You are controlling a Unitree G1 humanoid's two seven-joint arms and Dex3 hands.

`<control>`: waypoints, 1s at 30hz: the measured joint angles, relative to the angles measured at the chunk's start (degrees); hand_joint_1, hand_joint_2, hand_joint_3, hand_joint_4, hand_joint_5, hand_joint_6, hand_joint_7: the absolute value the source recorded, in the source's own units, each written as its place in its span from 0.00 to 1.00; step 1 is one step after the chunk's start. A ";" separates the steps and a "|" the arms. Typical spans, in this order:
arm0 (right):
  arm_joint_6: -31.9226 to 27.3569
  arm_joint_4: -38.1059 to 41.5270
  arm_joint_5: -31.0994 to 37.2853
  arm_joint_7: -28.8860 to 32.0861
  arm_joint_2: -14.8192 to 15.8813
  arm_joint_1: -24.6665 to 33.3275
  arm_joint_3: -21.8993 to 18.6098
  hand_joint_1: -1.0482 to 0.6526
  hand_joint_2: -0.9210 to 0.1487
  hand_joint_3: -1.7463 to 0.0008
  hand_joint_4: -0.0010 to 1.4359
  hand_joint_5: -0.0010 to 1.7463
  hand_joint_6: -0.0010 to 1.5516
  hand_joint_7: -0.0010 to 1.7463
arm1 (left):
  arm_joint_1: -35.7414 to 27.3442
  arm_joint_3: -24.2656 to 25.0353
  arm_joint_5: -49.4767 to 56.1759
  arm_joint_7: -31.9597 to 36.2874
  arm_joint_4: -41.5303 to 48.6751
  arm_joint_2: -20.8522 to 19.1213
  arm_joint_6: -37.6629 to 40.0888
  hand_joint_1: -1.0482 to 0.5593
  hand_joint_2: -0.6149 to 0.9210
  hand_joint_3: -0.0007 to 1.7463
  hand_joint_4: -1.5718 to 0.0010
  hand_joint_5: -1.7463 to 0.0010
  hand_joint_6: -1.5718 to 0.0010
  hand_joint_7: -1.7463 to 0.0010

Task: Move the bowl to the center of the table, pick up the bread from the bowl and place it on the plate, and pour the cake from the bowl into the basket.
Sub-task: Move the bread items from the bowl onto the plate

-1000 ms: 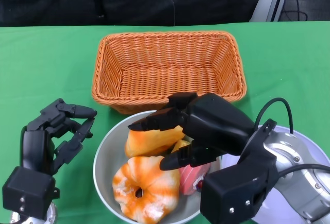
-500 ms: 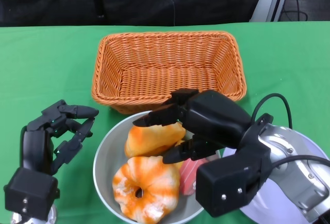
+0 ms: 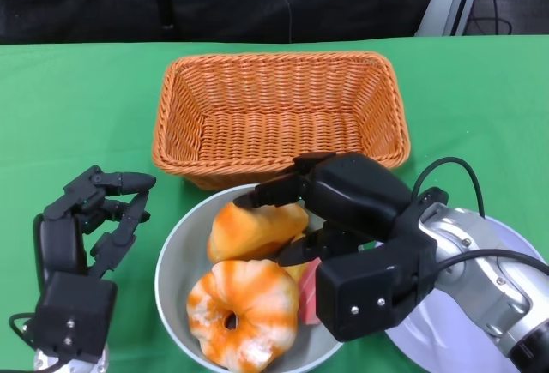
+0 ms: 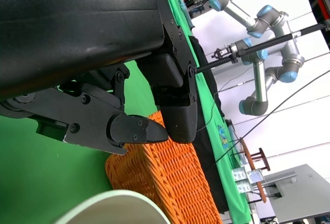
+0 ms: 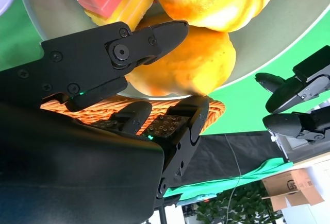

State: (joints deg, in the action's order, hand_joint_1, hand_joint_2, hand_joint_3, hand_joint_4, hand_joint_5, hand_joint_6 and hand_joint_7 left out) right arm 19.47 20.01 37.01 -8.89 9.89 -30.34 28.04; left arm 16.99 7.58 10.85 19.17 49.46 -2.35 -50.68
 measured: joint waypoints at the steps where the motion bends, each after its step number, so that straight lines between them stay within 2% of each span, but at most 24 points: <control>1: -0.07 0.11 0.06 0.00 -0.05 -0.28 0.09 0.27 0.04 1.00 0.46 0.17 0.39 0.00 | -0.09 -0.06 0.09 0.28 -0.32 0.09 0.00 0.55 1.00 0.19 0.46 0.33 0.44 0.52; 12: -0.88 4.63 2.06 3.49 -1.10 -1.64 0.63 0.28 0.05 1.00 0.47 0.09 0.38 0.00 | -0.71 -0.67 0.40 1.08 -1.23 0.12 -1.77 0.54 1.00 0.16 0.48 0.26 0.45 0.49; 30: -0.49 8.01 5.07 9.14 -1.94 -2.92 2.90 0.28 0.05 1.00 0.51 0.06 0.37 0.00 | -1.65 -1.26 1.11 1.34 -3.47 0.48 -2.39 0.56 1.00 0.15 0.49 0.27 0.45 0.50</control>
State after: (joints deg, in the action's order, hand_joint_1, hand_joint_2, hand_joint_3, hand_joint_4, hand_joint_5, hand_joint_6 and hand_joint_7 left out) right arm 18.98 28.01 42.08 0.25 7.95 -33.26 30.94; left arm 15.34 6.32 11.95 20.51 45.99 -1.88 -53.07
